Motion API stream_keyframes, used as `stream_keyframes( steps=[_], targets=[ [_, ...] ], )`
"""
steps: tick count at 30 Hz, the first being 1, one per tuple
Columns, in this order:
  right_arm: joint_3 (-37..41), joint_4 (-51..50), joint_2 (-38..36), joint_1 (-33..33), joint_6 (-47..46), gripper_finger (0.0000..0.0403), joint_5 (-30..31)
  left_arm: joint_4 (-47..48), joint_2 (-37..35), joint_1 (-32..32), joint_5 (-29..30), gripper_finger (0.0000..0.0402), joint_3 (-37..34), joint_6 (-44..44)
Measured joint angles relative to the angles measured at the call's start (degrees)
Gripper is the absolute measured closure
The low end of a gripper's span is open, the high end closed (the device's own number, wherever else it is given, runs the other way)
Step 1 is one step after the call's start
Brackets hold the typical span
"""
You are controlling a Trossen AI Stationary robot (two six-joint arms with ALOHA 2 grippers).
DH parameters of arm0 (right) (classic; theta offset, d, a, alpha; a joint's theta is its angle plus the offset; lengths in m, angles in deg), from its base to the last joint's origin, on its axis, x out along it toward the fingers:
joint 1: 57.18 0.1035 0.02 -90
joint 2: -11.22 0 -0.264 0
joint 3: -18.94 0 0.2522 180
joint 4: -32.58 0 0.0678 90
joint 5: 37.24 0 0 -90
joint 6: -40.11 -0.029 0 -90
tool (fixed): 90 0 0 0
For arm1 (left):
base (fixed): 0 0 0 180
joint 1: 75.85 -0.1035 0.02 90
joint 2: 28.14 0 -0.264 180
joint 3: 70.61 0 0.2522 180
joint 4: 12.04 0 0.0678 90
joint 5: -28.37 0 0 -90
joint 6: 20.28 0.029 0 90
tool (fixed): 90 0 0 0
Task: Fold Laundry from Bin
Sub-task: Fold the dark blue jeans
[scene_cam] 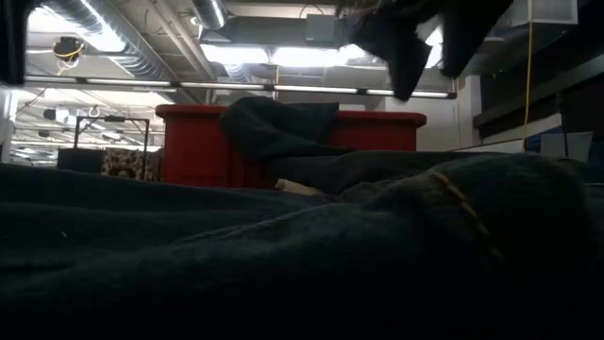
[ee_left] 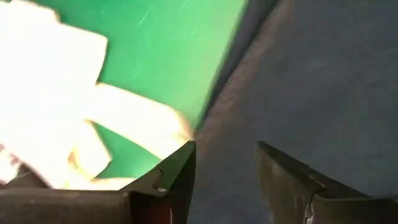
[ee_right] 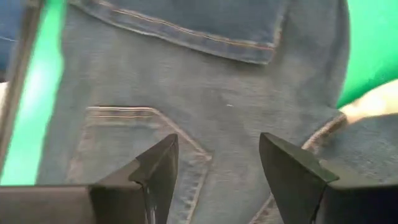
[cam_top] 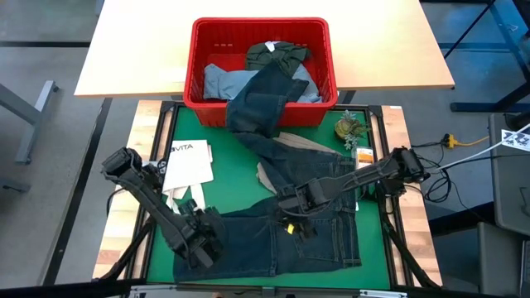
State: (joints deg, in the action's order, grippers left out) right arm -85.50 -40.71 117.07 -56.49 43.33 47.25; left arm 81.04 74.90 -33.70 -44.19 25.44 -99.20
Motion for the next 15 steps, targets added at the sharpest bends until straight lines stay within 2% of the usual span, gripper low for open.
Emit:
stream_keyframes(
  steps=[5, 8, 15],
  targets=[
    [0.2, -0.7, -0.4, 3.6, 0.0, 0.0178, 6.2, -2.1, 0.0, 0.0, -5.5, 0.0244, -7.5, -0.5],
    [3.1, 4.8, 0.1, 5.4, -0.5, 0.0178, 9.7, -4.2, 0.0, 0.3, -6.0, 0.0244, -11.9, -1.4],
    [14.8, 15.1, 0.3, 6.5, -3.3, 0.0178, 10.5, -8.8, 0.0, 1.1, -6.3, 0.0244, -20.5, -5.0]
  ],
)
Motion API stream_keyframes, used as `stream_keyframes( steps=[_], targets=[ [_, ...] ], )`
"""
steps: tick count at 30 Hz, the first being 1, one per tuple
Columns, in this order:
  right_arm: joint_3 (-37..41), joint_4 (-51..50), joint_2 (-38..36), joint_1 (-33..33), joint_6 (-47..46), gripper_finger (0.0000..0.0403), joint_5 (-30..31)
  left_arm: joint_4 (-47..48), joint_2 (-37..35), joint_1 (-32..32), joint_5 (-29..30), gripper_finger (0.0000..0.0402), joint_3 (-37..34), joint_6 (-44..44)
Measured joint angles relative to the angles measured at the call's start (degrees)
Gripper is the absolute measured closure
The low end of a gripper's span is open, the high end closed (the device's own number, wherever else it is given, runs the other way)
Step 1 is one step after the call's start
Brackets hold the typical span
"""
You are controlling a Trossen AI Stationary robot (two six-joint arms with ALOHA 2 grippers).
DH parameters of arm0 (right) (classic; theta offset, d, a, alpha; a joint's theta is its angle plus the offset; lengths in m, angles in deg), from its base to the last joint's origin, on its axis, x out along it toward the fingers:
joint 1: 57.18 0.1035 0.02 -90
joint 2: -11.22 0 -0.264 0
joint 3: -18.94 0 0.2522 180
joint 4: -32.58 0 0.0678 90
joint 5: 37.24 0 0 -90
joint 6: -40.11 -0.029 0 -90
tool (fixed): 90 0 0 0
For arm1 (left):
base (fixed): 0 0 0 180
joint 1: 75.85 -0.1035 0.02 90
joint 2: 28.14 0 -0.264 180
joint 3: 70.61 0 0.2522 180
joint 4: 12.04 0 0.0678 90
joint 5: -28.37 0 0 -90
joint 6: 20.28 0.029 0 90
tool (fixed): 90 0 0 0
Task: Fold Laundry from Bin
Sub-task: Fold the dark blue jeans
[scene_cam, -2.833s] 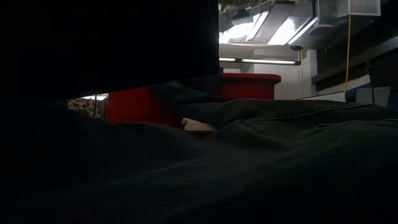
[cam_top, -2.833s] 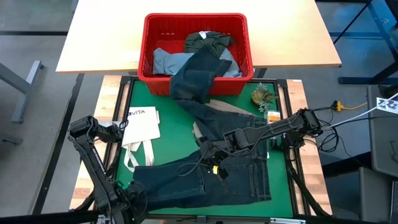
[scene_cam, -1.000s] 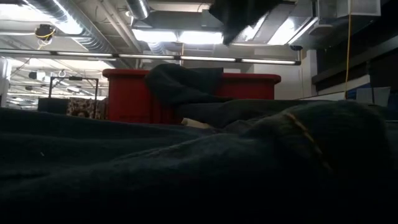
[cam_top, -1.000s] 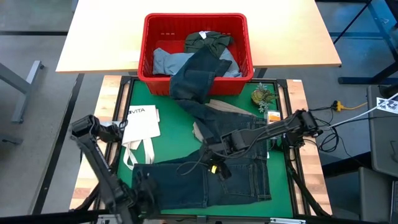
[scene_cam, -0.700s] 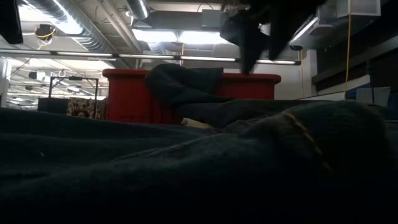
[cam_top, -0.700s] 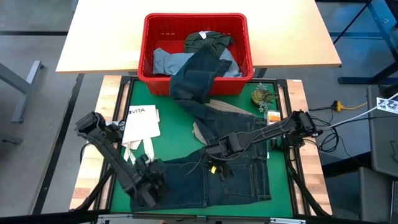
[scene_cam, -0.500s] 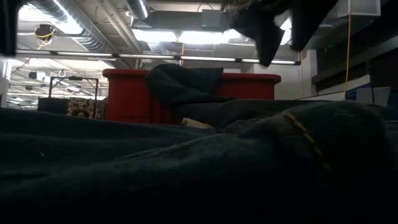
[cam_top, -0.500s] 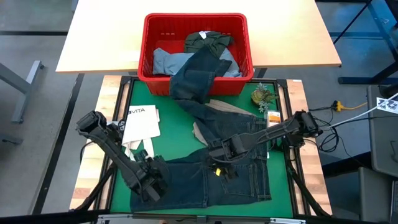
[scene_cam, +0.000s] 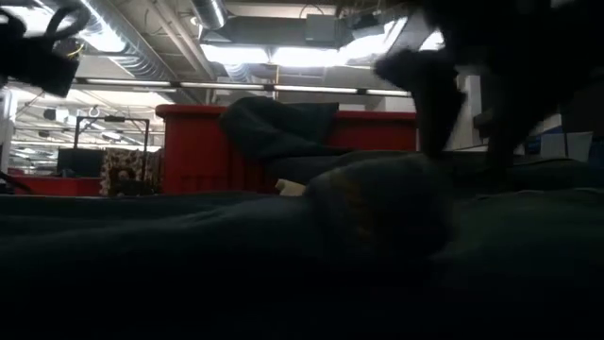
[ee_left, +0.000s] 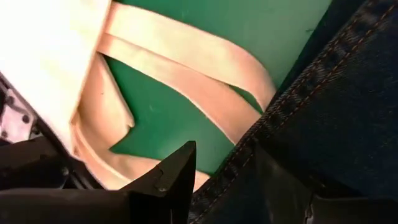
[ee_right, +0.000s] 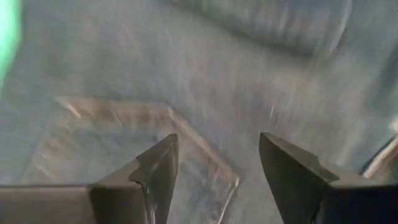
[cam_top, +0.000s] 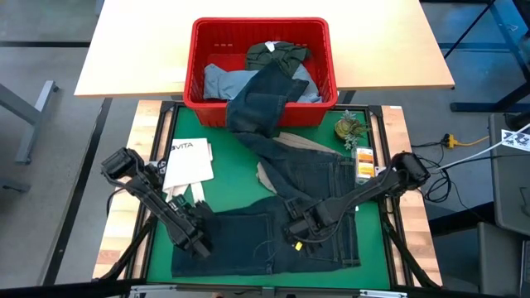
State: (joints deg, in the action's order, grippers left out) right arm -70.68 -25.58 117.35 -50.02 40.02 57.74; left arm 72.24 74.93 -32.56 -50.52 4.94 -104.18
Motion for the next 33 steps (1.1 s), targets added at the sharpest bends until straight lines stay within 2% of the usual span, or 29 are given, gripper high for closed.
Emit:
stream_keyframes(
  steps=[4, 9, 14, 18, 25, 33],
  targets=[
    [6.1, 4.5, 0.0, -0.2, -2.9, 0.0178, 0.1, -3.0, -0.1, 0.2, 0.3, 0.0244, -3.9, -0.1],
    [10.9, 7.9, -0.1, 0.0, -5.9, 0.0178, 0.5, -1.7, -0.3, 0.0, 1.4, 0.0244, -7.0, -0.2],
    [11.9, 8.5, -0.3, -0.1, -7.9, 0.0178, 0.5, -0.2, -0.1, -0.1, 1.2, 0.0244, -6.4, -0.1],
    [9.6, 5.7, -1.5, 0.0, -7.5, 0.0178, 0.4, 4.9, 0.1, 0.0, -0.6, 0.0244, -3.0, 0.4],
    [3.0, 4.0, -3.4, 0.5, -7.5, 0.0178, -0.3, 12.8, 0.1, 0.4, -0.3, 0.0244, 5.2, 0.6],
    [0.9, 4.3, -3.5, 5.6, -7.6, 0.0178, -2.6, 12.5, 0.1, 4.0, 0.3, 0.0244, 15.5, 2.0]
  ],
)
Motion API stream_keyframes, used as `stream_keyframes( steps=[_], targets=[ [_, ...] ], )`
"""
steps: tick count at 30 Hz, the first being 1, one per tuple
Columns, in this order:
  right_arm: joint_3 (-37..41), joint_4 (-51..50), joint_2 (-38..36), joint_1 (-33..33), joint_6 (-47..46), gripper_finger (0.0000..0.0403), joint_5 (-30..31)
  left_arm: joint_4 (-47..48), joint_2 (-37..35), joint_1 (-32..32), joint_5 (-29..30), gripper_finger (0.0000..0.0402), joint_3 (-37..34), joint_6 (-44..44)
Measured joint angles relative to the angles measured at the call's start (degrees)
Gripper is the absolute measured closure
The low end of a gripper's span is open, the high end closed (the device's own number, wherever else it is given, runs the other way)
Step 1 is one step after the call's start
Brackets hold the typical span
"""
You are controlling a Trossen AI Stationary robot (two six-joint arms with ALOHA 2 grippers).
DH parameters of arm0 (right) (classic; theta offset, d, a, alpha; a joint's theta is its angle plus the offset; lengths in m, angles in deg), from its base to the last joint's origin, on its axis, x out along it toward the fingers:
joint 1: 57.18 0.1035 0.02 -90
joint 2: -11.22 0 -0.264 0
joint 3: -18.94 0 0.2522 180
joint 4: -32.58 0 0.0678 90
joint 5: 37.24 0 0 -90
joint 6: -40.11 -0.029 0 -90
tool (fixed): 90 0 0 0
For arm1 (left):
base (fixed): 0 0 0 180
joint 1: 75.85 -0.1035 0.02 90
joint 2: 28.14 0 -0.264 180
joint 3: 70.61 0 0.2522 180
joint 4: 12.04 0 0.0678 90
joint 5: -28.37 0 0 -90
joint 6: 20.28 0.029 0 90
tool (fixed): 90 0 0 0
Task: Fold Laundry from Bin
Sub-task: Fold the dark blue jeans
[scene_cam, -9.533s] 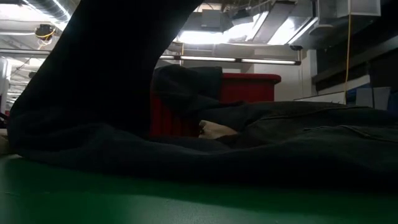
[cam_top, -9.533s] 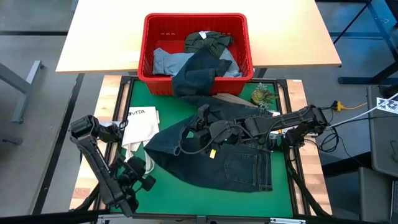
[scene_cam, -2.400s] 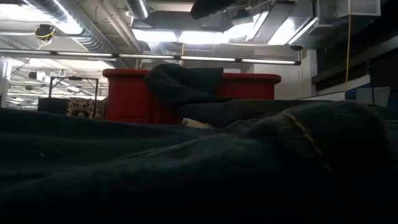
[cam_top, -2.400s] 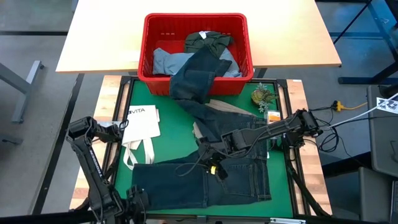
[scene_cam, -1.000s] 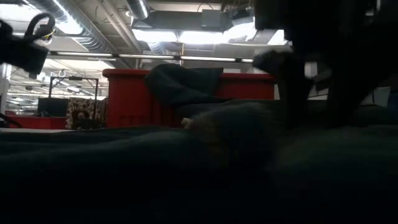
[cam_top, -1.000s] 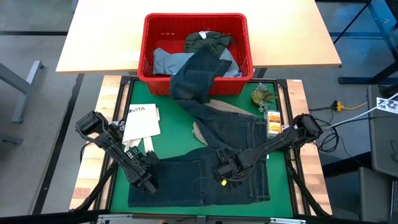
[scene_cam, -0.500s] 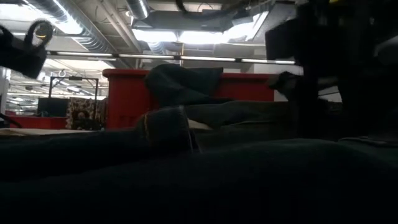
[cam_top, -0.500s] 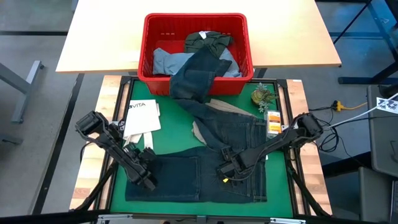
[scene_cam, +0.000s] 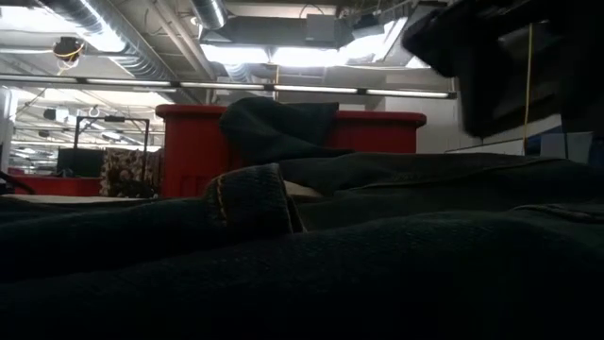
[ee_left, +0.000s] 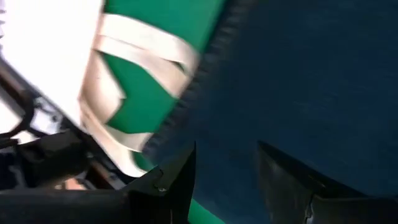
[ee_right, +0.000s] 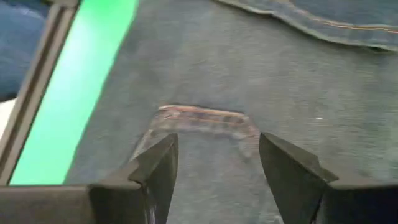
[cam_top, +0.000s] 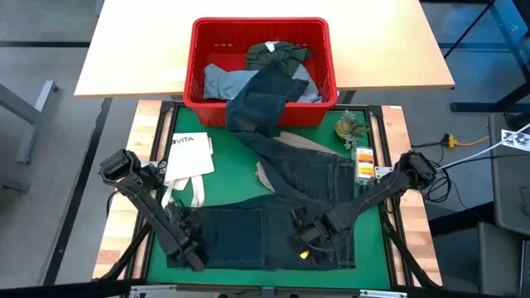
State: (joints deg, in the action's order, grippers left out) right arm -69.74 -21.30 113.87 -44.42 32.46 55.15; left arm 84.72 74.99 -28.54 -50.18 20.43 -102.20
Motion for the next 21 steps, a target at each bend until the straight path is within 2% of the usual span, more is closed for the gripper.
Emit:
stream_keyframes(
  steps=[3, 7, 14, 21],
  targets=[
    [0.0, 0.0, 0.0, 2.3, -0.3, 0.0178, 0.0, -1.6, 0.0, 2.6, 0.2, 0.0244, 2.6, -0.1],
    [-0.1, 0.1, 0.4, 5.1, -2.3, 0.0178, 0.2, -9.3, 0.0, 6.5, 0.2, 0.0244, 2.6, -2.0],
    [2.9, 1.4, 0.8, 9.1, -5.8, 0.0178, 4.7, -22.7, 0.0, 12.3, 0.3, 0.0244, -0.8, -13.4],
    [7.6, 1.7, 0.8, 11.1, -11.6, 0.0178, 5.6, -26.1, 0.0, 15.8, 1.2, 0.0244, -5.4, -21.4]
  ],
)
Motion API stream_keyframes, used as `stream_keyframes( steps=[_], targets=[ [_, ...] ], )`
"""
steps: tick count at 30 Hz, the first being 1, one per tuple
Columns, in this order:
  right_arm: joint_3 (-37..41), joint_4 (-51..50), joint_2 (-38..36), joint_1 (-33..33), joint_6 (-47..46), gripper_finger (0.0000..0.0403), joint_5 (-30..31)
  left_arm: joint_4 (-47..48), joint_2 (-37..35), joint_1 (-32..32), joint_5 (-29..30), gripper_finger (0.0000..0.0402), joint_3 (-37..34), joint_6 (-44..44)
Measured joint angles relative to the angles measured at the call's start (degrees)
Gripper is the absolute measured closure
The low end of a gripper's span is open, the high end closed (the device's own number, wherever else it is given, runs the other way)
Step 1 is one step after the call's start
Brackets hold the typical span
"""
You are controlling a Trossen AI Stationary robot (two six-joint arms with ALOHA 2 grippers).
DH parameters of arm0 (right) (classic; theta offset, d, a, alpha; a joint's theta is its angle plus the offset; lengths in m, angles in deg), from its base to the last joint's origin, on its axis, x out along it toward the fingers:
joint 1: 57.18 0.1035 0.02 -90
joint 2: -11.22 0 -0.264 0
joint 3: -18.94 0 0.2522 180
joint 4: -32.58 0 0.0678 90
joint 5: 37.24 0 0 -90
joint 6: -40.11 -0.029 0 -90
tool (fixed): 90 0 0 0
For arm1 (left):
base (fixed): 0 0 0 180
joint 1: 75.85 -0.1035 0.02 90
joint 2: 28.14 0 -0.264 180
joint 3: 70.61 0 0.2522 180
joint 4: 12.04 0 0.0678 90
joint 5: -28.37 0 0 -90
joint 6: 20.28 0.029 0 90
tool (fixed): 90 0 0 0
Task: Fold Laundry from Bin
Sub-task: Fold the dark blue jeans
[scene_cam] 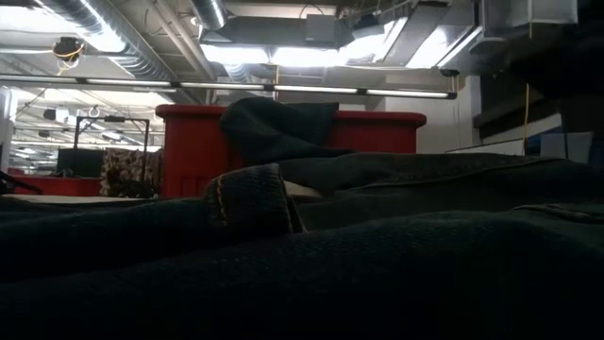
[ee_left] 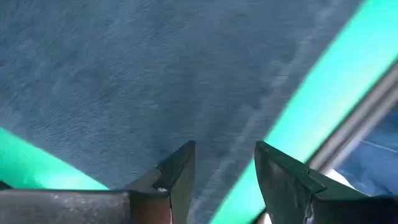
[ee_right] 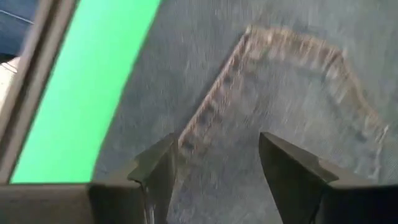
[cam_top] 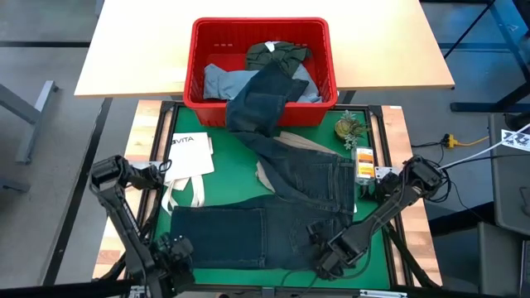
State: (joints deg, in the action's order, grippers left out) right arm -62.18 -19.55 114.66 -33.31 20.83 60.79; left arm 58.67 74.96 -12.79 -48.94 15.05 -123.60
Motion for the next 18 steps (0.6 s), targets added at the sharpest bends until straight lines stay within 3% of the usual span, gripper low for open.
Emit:
stream_keyframes(
  steps=[11, 18],
  targets=[
    [11.0, 9.4, -0.5, 1.0, -9.1, 0.0178, -1.5, -16.5, -0.2, 0.5, -2.2, 0.0244, -11.3, -2.1],
    [11.6, 9.4, -0.5, 1.2, -10.3, 0.0178, -4.3, -17.9, -0.4, 0.7, -3.6, 0.0244, -12.0, -2.7]
  ],
)
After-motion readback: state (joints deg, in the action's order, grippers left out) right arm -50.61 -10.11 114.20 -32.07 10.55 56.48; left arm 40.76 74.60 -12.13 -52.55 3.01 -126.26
